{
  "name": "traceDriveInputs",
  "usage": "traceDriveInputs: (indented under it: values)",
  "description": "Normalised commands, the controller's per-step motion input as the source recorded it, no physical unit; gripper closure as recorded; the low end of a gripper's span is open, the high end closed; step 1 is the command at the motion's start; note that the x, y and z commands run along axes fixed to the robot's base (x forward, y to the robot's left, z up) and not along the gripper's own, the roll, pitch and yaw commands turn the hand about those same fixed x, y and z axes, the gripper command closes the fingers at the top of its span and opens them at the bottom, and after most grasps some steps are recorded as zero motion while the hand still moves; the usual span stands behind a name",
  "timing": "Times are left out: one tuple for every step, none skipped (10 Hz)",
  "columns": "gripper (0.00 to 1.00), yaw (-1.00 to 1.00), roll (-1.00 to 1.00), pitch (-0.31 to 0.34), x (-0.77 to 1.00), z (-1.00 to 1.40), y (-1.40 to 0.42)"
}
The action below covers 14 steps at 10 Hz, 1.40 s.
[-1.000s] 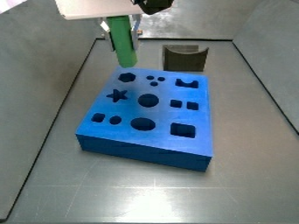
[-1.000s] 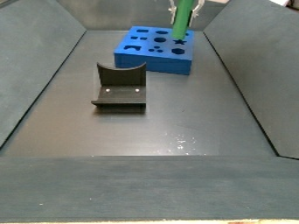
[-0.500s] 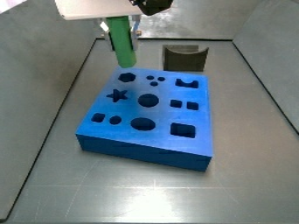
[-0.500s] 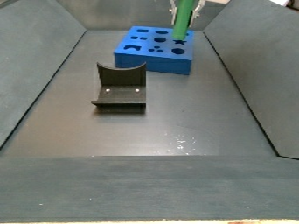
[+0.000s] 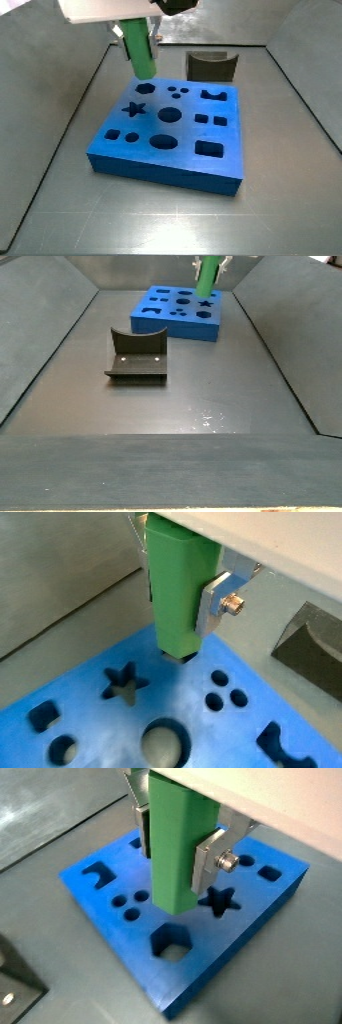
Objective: Pick up the hexagon object. Move up. Move to above the board. Insert the hexagon object.
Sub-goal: Insert the hexagon object.
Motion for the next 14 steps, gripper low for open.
traceDriveInputs:
  values:
    - [1.0, -0.03, 0.08, -0.063, 0.31, -1.0, -0.51]
    - [1.0, -0.19, 0.23, -0.071, 0.0, -1.0, -0.86]
    - [1.0, 0.0, 0.21, 0.0, 0.31, -0.33, -0.15]
    - [1.0, 0.0, 0.03, 0.117, 0.0, -0.16, 0.03]
    - [1.0, 0.43, 0.0, 0.237, 0.29, -0.82, 0.41]
    - [1.0, 0.22, -0.06, 0.169, 0.61, -0.97, 0.5]
    - [1.0, 0.14, -0.06, 0.189, 0.72, -0.97, 0.55]
    - [1.0, 0.17, -0.11, 0.277, 0.72, -0.9, 0.36]
    - [1.0, 0.0, 0.0, 0.0, 0.02, 0.0, 0.0]
    - [1.0, 0.0, 0.0, 0.277, 0.55, -0.87, 0.0]
    - [1.0, 0.0, 0.0, 0.203, 0.95, -1.0, 0.09]
    - [1.0, 0.0, 0.0, 0.126, 1.0, -1.0, 0.11]
    - [1.0, 0.0, 0.0, 0.083, 1.0, -1.0, 0.16]
    - [1.0, 0.0, 0.0, 0.086, 1.0, -1.0, 0.15]
